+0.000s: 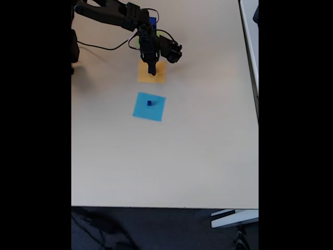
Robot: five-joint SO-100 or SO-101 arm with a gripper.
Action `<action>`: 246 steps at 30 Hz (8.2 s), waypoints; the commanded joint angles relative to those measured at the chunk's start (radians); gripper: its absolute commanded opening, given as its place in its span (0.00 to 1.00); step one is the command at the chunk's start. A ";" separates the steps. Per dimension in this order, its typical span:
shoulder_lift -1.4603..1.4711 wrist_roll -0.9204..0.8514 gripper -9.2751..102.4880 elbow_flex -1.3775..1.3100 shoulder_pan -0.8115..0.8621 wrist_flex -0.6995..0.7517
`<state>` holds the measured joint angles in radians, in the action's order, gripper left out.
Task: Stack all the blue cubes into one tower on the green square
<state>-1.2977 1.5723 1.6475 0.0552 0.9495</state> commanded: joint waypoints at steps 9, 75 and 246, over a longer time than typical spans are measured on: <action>-0.104 0.008 0.23 0.040 -0.003 -0.014; 0.008 0.449 0.08 -0.689 -0.327 0.571; -0.229 -0.202 0.33 -0.256 0.169 0.149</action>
<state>-1.4419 1.3959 1.3898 0.1933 1.1198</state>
